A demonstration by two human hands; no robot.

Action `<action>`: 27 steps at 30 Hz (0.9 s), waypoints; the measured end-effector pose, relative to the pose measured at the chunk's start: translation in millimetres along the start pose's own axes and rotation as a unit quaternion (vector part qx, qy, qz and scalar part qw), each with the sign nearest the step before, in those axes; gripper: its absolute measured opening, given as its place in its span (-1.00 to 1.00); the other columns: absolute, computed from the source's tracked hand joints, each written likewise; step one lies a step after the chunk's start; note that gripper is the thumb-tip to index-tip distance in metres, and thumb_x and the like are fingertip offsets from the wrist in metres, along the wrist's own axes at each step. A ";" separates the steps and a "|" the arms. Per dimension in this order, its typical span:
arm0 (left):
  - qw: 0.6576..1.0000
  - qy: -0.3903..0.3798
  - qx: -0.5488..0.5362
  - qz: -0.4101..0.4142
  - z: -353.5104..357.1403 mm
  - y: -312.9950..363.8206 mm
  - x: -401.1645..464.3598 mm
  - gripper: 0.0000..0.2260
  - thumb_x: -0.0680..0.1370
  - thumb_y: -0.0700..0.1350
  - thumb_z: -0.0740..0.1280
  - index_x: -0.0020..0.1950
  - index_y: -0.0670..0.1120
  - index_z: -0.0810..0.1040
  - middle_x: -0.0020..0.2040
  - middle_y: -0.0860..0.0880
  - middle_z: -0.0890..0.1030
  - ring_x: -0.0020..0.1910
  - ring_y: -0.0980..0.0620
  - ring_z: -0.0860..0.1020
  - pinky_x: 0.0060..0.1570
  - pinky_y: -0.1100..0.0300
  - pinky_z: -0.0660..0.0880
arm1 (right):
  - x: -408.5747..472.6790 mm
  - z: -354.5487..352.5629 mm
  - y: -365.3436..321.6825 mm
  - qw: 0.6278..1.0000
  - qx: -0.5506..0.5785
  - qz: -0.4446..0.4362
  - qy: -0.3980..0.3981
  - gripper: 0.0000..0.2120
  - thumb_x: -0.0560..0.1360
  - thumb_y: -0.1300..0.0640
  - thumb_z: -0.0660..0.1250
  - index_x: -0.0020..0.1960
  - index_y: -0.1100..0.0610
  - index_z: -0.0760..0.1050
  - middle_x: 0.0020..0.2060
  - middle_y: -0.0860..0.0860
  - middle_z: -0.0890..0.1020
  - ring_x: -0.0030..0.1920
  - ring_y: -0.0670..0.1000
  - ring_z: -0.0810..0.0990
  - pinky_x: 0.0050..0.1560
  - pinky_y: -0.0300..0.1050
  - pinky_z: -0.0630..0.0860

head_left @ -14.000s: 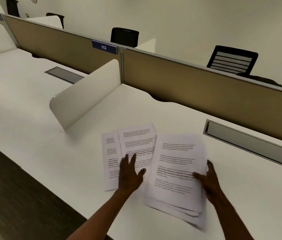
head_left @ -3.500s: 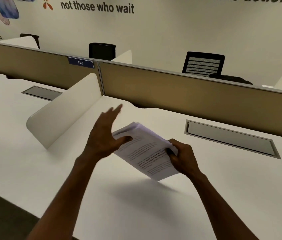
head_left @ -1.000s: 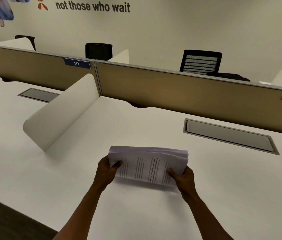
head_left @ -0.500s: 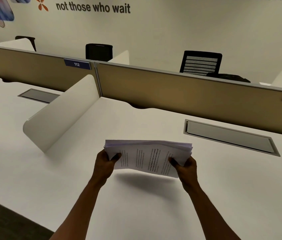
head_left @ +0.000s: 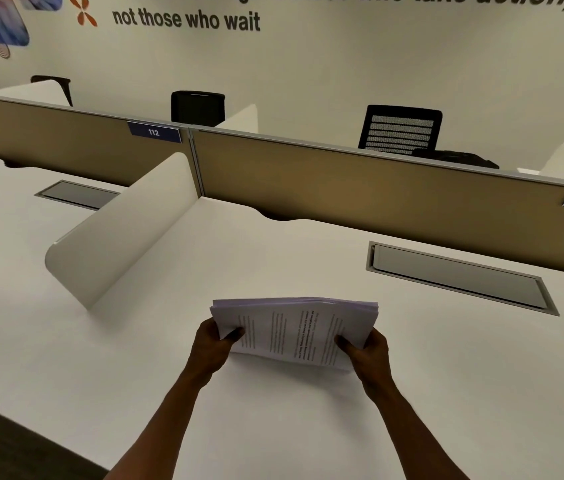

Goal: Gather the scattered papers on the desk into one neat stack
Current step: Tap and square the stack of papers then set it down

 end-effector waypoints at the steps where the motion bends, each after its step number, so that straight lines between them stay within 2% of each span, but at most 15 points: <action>1: 1.000 0.001 0.000 0.003 -0.7 1.4 0.8 -0.77 0.50 -0.25 0.46 0.07 0.02 0.60 0.00 0.03 0.70 0.01 0.04 0.66 -0.05 0.22 0.61 | 1.2 -0.3 -2.7 1.000 0.006 -0.001 -0.001 -0.64 0.38 0.30 0.54 0.06 -0.05 0.59 -0.06 -0.03 0.72 0.00 0.06 0.69 -0.08 -0.07 0.68; 4: 1.000 0.004 -0.005 0.011 -4.3 2.4 1.4 -0.76 0.50 -0.25 0.46 0.07 0.05 0.62 -0.03 0.04 0.72 -0.01 0.07 0.66 -0.12 0.30 0.59 | 2.9 0.2 -8.8 0.999 0.026 -0.013 -0.016 -0.63 0.37 0.27 0.55 0.08 -0.06 0.61 -0.04 -0.03 0.73 -0.02 0.02 0.70 -0.09 -0.06 0.68; 8: 1.000 -0.014 0.011 -0.008 0.8 -7.5 -1.6 -0.72 0.51 -0.24 0.46 0.20 -0.08 0.58 0.06 -0.06 0.69 0.06 -0.02 0.64 0.01 0.12 0.60 | -0.5 3.9 5.5 0.998 0.048 0.030 -0.007 -0.56 0.36 0.33 0.55 0.17 0.08 0.55 0.03 0.07 0.68 0.06 0.08 0.65 -0.01 0.01 0.66; 12: 1.000 -0.002 0.007 -0.003 1.7 -0.7 -3.0 -0.80 0.53 -0.18 0.44 0.09 0.08 0.59 0.01 0.02 0.70 0.03 0.02 0.65 -0.12 0.30 0.58 | 1.3 2.9 8.0 0.997 0.060 0.052 0.000 -0.68 0.37 0.32 0.54 0.05 0.06 0.60 -0.08 0.00 0.73 0.02 0.12 0.68 -0.18 -0.18 0.65; 14: 1.000 0.000 0.002 0.005 0.0 0.1 -4.8 -0.79 0.53 -0.18 0.43 0.08 0.10 0.59 0.00 0.03 0.70 0.01 0.04 0.65 -0.16 0.31 0.60 | 1.2 2.6 6.9 0.997 0.064 0.048 -0.004 -0.67 0.36 0.30 0.55 0.05 0.04 0.61 -0.08 -0.01 0.74 -0.02 0.08 0.70 -0.16 -0.15 0.66; 18: 1.000 -0.015 0.014 -0.018 6.8 -10.1 -10.7 -0.74 0.53 -0.26 0.41 0.20 -0.07 0.58 0.06 -0.04 0.69 0.08 -0.01 0.64 -0.04 0.27 0.57 | -6.5 5.3 18.0 0.997 0.045 0.065 -0.003 -0.61 0.37 0.33 0.54 0.11 0.06 0.56 0.02 0.06 0.69 0.05 0.12 0.66 -0.02 0.01 0.65; 22: 1.000 0.004 -0.006 -0.005 6.2 -2.5 -9.2 -0.77 0.54 -0.24 0.41 0.09 0.08 0.60 -0.01 0.06 0.70 0.03 0.06 0.65 -0.19 0.37 0.58 | -4.0 0.6 15.8 0.998 0.047 0.050 0.003 -0.61 0.37 0.33 0.54 0.11 0.03 0.58 -0.01 0.03 0.72 0.05 0.10 0.67 -0.10 -0.10 0.67; 24: 1.000 -0.002 -0.006 -0.013 5.9 -5.0 -8.8 -0.76 0.54 -0.25 0.40 0.10 0.07 0.60 0.00 0.05 0.70 0.04 0.03 0.65 -0.12 0.31 0.60 | -5.1 0.0 14.0 0.998 0.040 0.045 0.001 -0.59 0.36 0.32 0.55 0.11 -0.02 0.58 -0.02 -0.01 0.72 0.03 0.05 0.68 -0.13 -0.13 0.67; 26: 0.999 -0.024 0.013 -0.035 9.7 -12.5 -10.6 -0.74 0.54 -0.28 0.38 0.17 0.00 0.58 0.05 -0.01 0.69 0.13 -0.07 0.63 0.05 0.12 0.61 | -9.3 2.0 16.7 0.999 0.017 0.048 0.004 -0.56 0.36 0.32 0.55 0.11 -0.06 0.55 0.02 -0.01 0.69 0.05 0.04 0.66 -0.12 -0.13 0.66; 27: 0.999 -0.030 0.017 -0.042 11.9 -14.8 -11.3 -0.74 0.54 -0.28 0.38 0.17 -0.01 0.58 0.06 -0.02 0.68 0.16 -0.12 0.62 0.07 0.09 0.59 | -10.9 2.1 17.3 0.999 0.004 0.045 0.007 -0.57 0.37 0.32 0.54 0.10 -0.07 0.54 0.03 -0.01 0.67 0.06 0.05 0.65 -0.12 -0.10 0.65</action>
Point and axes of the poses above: each hand's wrist, its own x-axis towards the middle knuckle, its own z-axis out of the palm, y = z × x, the point moved 5 cm from there along x, towards the middle knuckle
